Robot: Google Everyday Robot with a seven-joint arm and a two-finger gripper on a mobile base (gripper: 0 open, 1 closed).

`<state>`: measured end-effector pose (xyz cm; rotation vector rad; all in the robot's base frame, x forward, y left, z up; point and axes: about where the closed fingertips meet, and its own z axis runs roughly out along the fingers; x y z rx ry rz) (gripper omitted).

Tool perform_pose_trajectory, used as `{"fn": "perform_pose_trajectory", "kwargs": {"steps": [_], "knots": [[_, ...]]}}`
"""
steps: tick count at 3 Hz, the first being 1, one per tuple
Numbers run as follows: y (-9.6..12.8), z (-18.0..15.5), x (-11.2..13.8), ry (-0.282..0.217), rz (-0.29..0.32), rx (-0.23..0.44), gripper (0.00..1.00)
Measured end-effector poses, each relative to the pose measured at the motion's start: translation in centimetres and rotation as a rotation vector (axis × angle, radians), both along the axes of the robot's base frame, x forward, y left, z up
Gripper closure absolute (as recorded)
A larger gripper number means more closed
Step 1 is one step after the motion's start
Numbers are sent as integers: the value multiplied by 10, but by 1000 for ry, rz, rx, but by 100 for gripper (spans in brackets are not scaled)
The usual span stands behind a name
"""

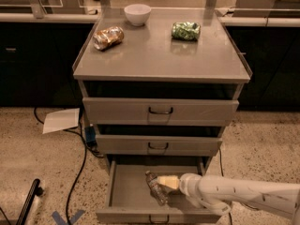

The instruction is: Pick water bottle from bottom drawer and place on counter

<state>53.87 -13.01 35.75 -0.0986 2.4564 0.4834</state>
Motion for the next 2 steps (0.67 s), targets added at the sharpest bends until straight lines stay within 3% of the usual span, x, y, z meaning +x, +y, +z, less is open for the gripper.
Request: {"fn": "perform_pose_trajectory", "kwargs": {"steps": [1, 2], "knots": [[1, -45, 9, 38, -42, -28, 0], [26, -84, 18, 79, -7, -53, 0]]}}
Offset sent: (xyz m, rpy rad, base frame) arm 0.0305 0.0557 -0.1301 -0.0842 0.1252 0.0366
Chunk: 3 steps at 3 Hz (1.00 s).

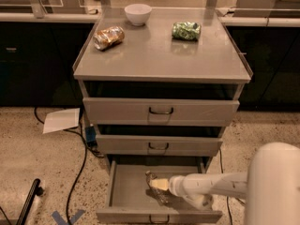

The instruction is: Pick water bottle from bottom drawer and place on counter

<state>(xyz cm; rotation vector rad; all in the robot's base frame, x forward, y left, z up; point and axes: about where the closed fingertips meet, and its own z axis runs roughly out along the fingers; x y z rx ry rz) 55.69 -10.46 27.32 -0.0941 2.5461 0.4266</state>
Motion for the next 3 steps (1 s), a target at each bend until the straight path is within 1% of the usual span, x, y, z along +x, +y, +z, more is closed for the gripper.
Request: {"fn": "perform_pose_trajectory", "kwargs": {"steps": [1, 2, 3], "knots": [[31, -28, 0, 40, 68, -25, 0], [56, -48, -4, 88, 143, -41, 0], [66, -53, -5, 100, 169, -45, 0]]}}
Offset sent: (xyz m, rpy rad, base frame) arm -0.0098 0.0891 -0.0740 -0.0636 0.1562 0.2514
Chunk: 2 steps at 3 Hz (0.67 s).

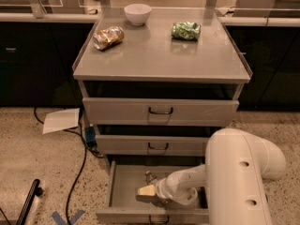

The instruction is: Pick water bottle from bottom drawer and place on counter

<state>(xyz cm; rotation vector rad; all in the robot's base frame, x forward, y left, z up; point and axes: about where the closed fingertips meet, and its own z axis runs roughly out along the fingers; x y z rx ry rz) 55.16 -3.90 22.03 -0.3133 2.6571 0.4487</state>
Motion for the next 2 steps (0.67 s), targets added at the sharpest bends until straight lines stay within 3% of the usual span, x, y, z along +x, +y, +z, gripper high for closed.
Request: {"fn": "perform_pose_trajectory", "kwargs": {"steps": [2], "knots": [[-26, -42, 3, 57, -122, 36, 0]]}}
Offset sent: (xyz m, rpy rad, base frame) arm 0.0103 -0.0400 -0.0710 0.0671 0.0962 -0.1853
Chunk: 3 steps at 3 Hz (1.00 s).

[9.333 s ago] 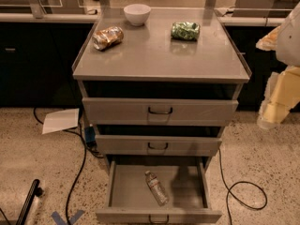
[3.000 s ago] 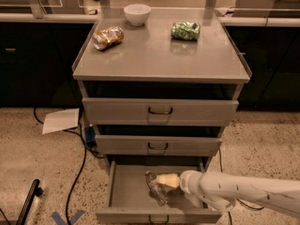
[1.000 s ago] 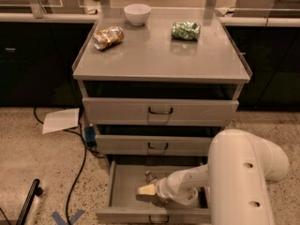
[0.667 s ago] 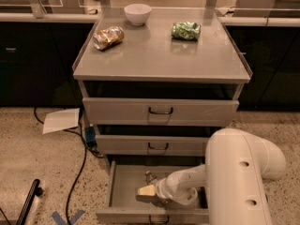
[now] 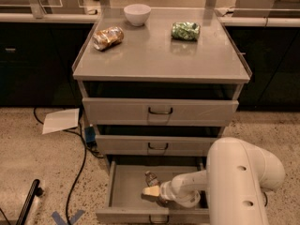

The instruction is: Pick water bottle from bottom drawer and place on counter

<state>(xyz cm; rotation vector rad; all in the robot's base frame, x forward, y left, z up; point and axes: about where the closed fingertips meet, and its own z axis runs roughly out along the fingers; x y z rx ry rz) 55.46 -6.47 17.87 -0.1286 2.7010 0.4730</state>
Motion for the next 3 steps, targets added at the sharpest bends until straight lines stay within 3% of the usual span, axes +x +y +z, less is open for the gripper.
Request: {"fn": "perform_pose_trajectory", "kwargs": {"steps": [2, 3], "knots": [[-13, -33, 6, 55, -41, 55, 0], [-11, -44, 8, 74, -34, 63, 0]]}}
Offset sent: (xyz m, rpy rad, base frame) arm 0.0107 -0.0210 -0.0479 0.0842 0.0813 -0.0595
